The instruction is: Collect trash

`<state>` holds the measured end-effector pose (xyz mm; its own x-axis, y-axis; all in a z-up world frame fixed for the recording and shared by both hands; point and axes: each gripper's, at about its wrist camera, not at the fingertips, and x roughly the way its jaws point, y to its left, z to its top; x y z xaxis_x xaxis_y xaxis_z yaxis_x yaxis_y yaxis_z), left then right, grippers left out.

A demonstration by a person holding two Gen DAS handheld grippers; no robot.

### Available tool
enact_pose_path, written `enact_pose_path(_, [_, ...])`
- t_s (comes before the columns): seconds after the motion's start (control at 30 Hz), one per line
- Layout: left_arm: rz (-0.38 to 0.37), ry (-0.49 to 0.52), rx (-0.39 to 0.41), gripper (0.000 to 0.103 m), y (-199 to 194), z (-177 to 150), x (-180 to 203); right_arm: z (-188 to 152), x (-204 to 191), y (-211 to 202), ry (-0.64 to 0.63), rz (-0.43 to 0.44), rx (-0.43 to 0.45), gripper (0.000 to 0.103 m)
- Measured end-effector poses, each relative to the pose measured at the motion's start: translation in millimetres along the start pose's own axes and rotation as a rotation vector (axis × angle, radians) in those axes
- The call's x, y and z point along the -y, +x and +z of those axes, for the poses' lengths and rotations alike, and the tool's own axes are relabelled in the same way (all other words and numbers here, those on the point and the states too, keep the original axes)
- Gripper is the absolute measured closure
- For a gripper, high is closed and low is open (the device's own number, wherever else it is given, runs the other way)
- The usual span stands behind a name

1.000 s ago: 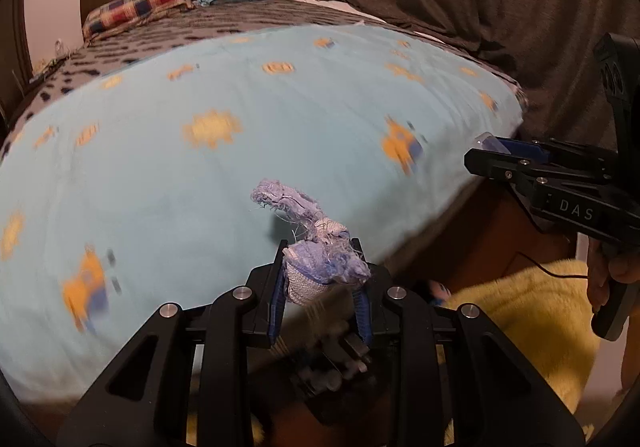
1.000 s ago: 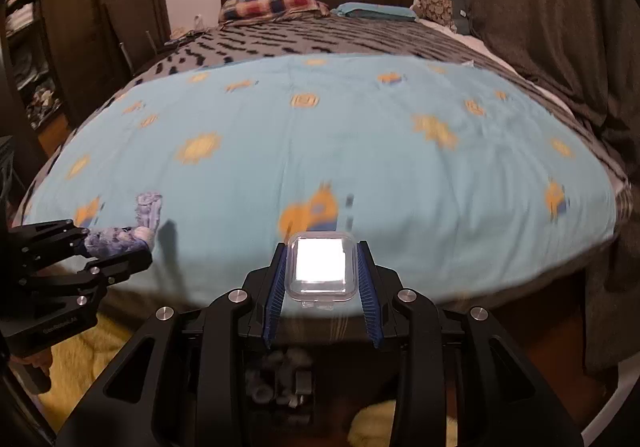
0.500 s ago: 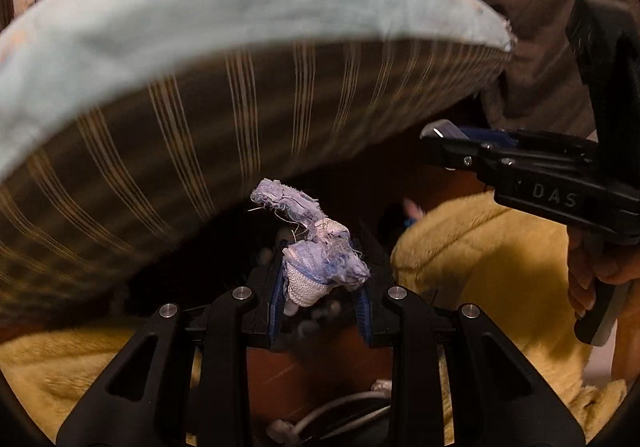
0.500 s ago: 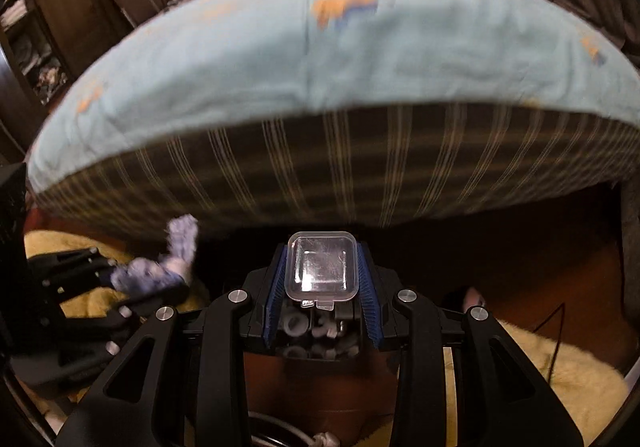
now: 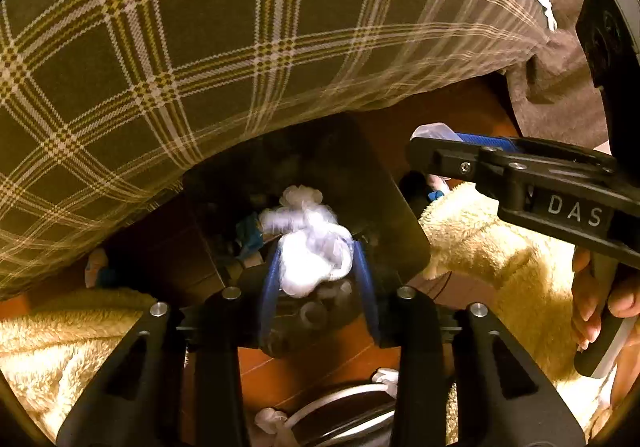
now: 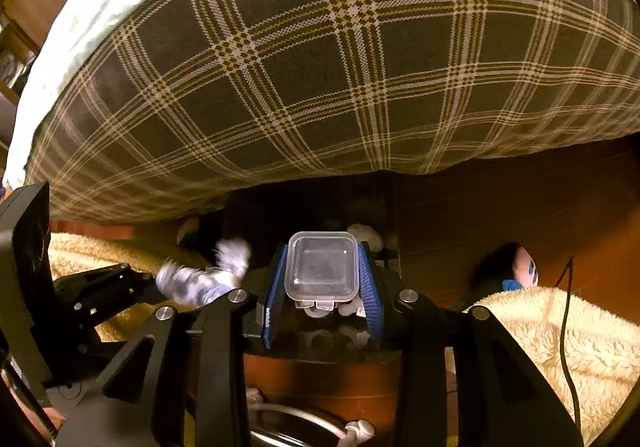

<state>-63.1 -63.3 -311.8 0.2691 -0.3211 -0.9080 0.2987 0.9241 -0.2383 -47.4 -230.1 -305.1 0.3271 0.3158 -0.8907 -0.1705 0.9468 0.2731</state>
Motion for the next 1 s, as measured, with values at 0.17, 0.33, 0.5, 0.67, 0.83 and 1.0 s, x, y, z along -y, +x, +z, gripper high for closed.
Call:
enact_pose_path(0.17, [0.021, -0.004, 0.008, 0.058, -7, -1, -7, 9, 10, -5, 0.021, -0.014, 0.024, 0.043])
enact_pose_path(0.33, [0.064, 0.006, 0.062, 0.032, -34, 1, -7, 17, 11, -39, 0.024, -0.056, 0.112, 0.021])
enact_pose_path(0.5, [0.111, 0.043, 0.232, 0.008, -102, 14, 1, 30, 8, -99, 0.025, -0.093, 0.267, 0.003])
enact_pose_path(0.67, [0.165, 0.037, 0.379, 0.008, -165, 32, 10, 39, -3, -163, 0.008, -0.139, 0.426, 0.003])
enact_pose_path(0.83, [0.181, 0.059, 0.537, 0.008, -226, 51, 27, 45, -24, -222, 0.009, -0.206, 0.579, 0.003])
enact_pose_path(1.0, [0.190, 0.070, 0.648, 0.008, -264, 63, 42, 45, -42, -268, -0.015, -0.283, 0.718, 0.003])
